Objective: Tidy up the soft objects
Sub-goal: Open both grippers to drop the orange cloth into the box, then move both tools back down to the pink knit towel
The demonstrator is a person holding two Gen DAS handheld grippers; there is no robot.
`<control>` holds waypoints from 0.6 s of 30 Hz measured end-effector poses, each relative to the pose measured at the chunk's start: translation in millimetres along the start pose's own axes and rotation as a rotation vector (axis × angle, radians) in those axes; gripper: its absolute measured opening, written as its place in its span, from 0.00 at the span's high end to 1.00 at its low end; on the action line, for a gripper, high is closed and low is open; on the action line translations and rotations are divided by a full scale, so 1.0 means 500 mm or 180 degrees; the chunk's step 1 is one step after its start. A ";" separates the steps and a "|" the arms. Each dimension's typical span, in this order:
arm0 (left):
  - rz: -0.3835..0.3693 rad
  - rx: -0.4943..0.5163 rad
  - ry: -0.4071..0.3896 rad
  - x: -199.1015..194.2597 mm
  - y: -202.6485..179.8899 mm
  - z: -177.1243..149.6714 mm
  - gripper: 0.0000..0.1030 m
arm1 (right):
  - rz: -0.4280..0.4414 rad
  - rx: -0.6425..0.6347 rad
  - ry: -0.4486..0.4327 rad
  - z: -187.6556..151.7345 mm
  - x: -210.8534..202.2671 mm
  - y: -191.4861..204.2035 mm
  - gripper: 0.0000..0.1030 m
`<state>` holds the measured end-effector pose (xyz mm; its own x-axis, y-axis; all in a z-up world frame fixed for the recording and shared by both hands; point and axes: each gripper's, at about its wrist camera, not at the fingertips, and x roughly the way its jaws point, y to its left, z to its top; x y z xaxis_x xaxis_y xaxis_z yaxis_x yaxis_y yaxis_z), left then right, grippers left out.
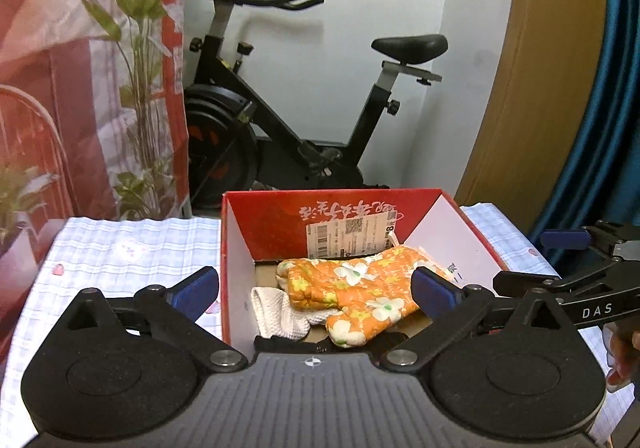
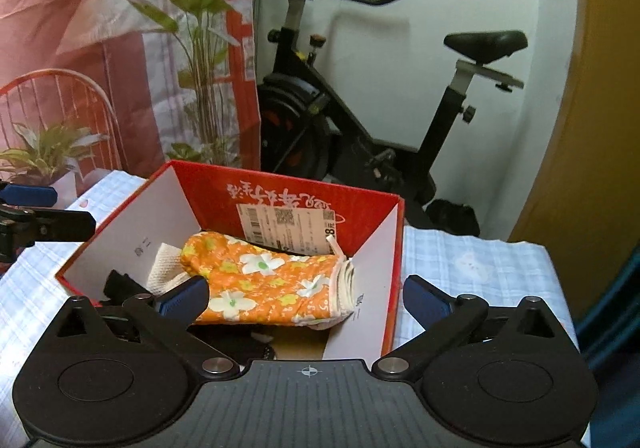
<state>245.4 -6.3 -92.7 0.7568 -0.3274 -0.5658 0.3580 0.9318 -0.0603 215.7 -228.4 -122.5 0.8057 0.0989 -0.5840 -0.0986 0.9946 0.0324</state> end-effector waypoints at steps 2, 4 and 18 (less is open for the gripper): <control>0.0035 0.0017 -0.0046 -0.025 -0.004 -0.006 0.00 | -0.0010 0.0007 -0.0035 -0.007 -0.018 0.004 0.00; 0.0069 0.0028 -0.0085 -0.048 -0.007 -0.013 0.00 | -0.0008 0.0037 -0.0114 -0.017 -0.041 0.007 0.00; 0.0364 -0.0112 -0.0340 -0.173 -0.015 -0.132 0.00 | 0.0059 0.0260 -0.0498 -0.148 -0.153 0.006 0.00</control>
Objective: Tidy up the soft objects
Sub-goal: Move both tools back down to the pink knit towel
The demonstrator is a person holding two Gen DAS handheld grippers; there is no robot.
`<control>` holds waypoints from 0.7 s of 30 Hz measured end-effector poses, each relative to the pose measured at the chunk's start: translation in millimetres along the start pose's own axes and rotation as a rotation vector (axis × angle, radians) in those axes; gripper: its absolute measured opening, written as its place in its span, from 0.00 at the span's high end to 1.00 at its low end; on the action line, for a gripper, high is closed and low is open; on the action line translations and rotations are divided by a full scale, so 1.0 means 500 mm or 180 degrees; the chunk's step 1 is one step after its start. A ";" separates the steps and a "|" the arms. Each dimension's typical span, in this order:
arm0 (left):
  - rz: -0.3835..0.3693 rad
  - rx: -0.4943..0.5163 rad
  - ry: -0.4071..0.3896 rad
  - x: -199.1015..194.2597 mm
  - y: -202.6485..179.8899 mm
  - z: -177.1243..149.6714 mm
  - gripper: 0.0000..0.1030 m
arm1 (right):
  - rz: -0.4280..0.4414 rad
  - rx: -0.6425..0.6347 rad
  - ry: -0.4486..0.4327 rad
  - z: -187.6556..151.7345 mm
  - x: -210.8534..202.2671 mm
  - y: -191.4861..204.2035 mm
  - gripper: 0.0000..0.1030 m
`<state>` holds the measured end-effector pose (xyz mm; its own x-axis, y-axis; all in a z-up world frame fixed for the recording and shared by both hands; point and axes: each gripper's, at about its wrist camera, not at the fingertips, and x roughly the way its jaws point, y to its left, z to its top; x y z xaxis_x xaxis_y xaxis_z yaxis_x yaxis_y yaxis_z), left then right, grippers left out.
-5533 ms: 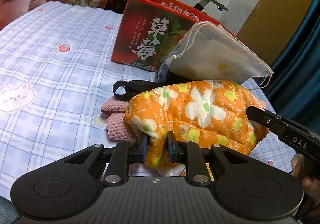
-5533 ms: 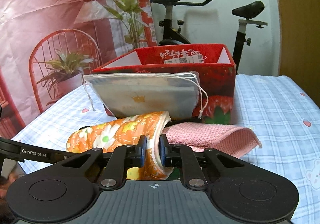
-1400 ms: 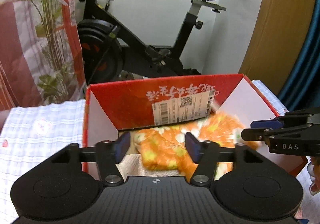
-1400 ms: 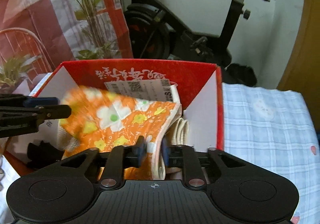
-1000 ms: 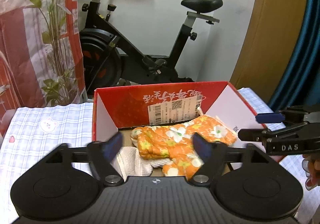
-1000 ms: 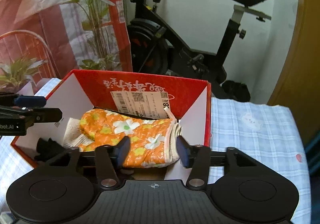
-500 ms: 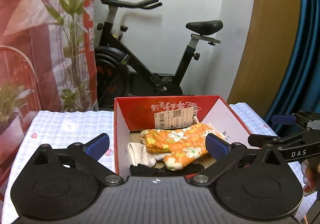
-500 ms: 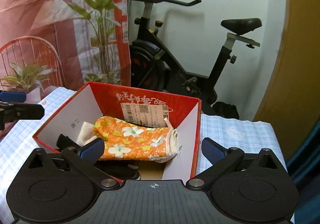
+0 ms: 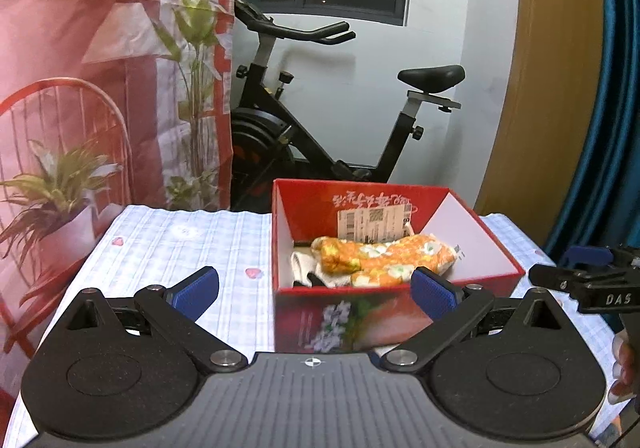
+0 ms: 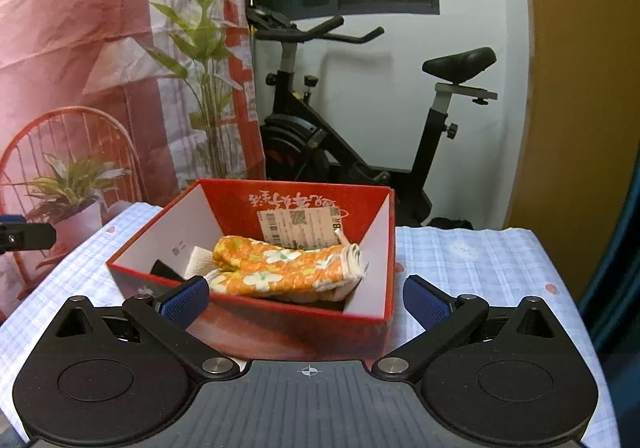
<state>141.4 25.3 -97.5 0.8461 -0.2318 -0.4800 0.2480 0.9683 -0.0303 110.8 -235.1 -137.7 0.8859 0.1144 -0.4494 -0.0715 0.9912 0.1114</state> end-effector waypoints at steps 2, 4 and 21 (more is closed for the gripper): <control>0.0038 0.0049 -0.0033 -0.017 -0.004 -0.015 0.00 | 0.0017 0.0011 -0.0064 -0.017 -0.018 -0.002 0.00; 0.0052 0.0104 -0.0068 -0.034 -0.008 -0.031 0.00 | 0.0016 -0.0026 -0.0134 -0.033 -0.038 -0.001 0.00; -0.0138 -0.0072 0.0345 -0.025 -0.012 -0.193 0.03 | 0.0174 -0.0310 -0.0115 -0.178 -0.077 0.010 0.01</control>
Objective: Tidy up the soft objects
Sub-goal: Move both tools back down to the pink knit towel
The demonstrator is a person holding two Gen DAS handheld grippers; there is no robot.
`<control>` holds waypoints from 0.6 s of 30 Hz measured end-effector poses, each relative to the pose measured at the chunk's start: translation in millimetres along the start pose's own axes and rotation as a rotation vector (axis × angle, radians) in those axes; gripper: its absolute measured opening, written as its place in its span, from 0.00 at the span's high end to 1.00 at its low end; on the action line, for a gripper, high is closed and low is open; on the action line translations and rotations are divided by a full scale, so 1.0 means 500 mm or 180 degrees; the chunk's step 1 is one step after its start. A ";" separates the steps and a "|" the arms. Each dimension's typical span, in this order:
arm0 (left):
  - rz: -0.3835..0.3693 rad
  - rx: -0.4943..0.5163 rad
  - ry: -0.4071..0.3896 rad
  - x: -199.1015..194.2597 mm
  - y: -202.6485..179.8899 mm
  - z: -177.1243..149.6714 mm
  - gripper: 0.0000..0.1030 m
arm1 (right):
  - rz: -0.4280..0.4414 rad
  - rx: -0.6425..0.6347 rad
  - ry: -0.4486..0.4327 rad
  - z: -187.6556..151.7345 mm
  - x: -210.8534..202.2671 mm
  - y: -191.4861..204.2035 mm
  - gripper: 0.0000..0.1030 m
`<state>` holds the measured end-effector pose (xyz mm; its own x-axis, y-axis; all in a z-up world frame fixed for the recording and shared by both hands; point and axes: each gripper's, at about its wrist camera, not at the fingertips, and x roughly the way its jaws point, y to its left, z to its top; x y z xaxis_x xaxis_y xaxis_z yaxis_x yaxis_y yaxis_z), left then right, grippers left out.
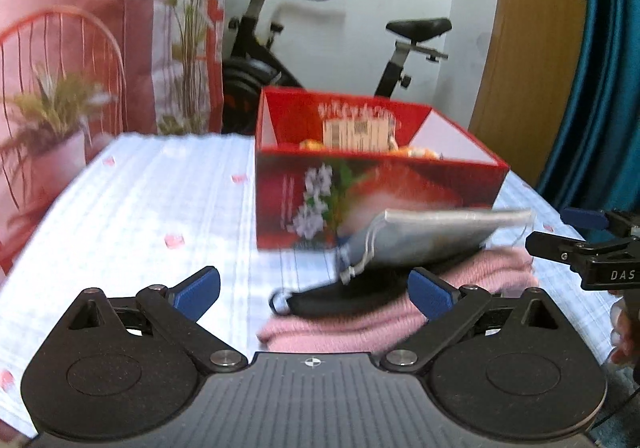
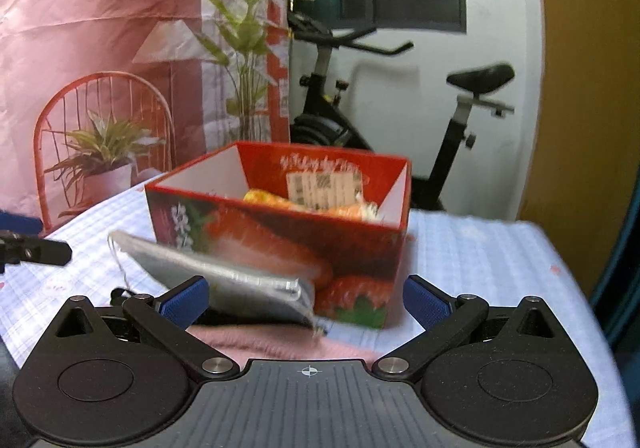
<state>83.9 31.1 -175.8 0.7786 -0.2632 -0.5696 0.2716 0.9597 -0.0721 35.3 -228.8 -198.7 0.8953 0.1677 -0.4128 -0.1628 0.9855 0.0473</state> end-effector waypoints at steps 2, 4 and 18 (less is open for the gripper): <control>-0.0025 -0.0023 0.0072 0.014 0.005 -0.012 0.06 | 0.0006 0.0077 0.0061 -0.016 0.010 -0.006 0.01; -0.0044 -0.0029 0.0134 0.028 0.009 -0.024 0.10 | -0.0011 0.0134 0.0120 -0.034 0.020 -0.012 0.03; -0.0189 -0.0345 0.0365 0.104 0.036 -0.056 0.21 | -0.0090 0.0916 0.0064 -0.114 0.077 -0.063 0.23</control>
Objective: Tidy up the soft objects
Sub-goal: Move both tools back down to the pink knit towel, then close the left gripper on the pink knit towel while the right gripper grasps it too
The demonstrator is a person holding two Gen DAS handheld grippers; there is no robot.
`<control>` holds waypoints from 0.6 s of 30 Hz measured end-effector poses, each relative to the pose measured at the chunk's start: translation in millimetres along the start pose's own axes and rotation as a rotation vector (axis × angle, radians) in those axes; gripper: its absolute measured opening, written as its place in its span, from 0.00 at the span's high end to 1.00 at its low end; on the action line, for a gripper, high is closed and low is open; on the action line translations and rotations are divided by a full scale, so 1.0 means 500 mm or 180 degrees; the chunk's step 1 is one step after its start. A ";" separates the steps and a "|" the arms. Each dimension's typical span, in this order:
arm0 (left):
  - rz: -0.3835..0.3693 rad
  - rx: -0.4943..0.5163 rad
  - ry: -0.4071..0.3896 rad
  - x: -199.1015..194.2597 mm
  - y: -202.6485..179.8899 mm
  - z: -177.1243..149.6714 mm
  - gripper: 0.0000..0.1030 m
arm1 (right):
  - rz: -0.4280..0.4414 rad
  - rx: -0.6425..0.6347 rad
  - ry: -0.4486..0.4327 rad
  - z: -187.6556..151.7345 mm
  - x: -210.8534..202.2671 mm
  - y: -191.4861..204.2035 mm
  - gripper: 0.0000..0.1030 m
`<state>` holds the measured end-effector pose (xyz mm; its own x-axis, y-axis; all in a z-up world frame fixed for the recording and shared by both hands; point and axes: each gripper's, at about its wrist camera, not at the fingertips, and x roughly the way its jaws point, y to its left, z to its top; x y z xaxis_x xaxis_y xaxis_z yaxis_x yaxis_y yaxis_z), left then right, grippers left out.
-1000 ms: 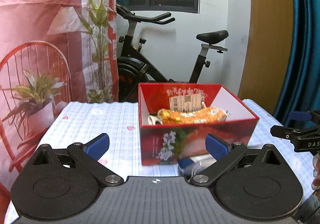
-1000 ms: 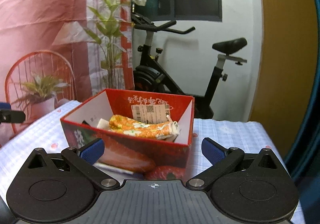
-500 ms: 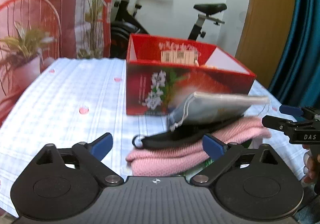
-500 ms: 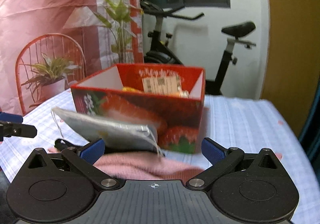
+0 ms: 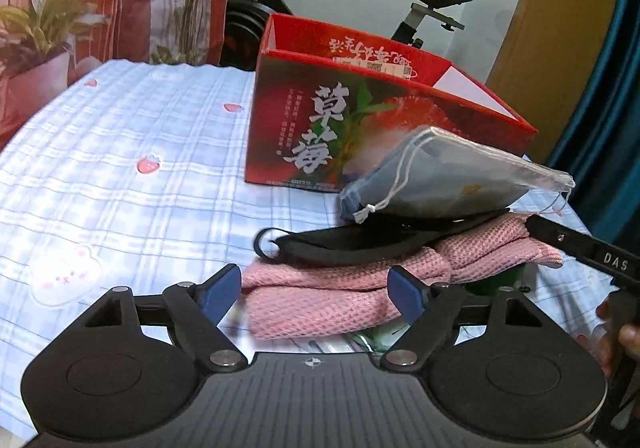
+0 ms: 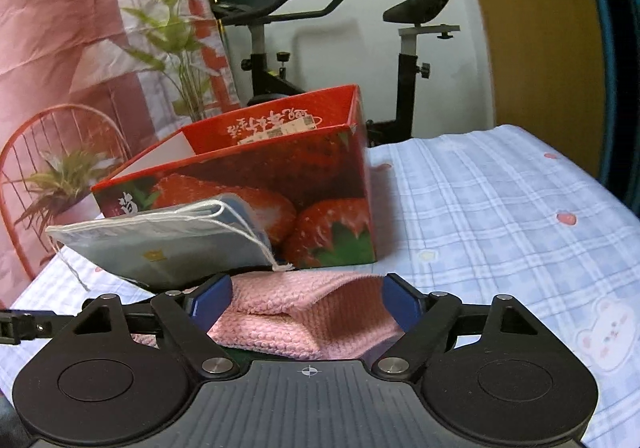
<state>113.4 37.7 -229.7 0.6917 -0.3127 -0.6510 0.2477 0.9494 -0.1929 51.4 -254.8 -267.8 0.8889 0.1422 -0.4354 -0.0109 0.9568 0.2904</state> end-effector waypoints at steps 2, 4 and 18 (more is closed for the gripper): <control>-0.0053 -0.0017 0.0031 0.009 -0.002 -0.002 0.21 | 0.0030 0.0032 -0.0020 -0.008 0.005 0.002 0.25; -0.0076 -0.0010 0.0051 0.016 -0.006 -0.007 0.21 | 0.0087 0.0063 -0.0028 -0.016 0.007 0.003 0.27; -0.0112 -0.0069 0.0133 0.054 -0.009 -0.021 0.23 | 0.0240 -0.0044 -0.0081 -0.024 -0.008 0.023 0.53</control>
<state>124.0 25.2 -254.0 0.6536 -0.3451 -0.6736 0.2564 0.9383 -0.2319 42.3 -241.5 -272.9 0.8967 0.2078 -0.3908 -0.0844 0.9471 0.3098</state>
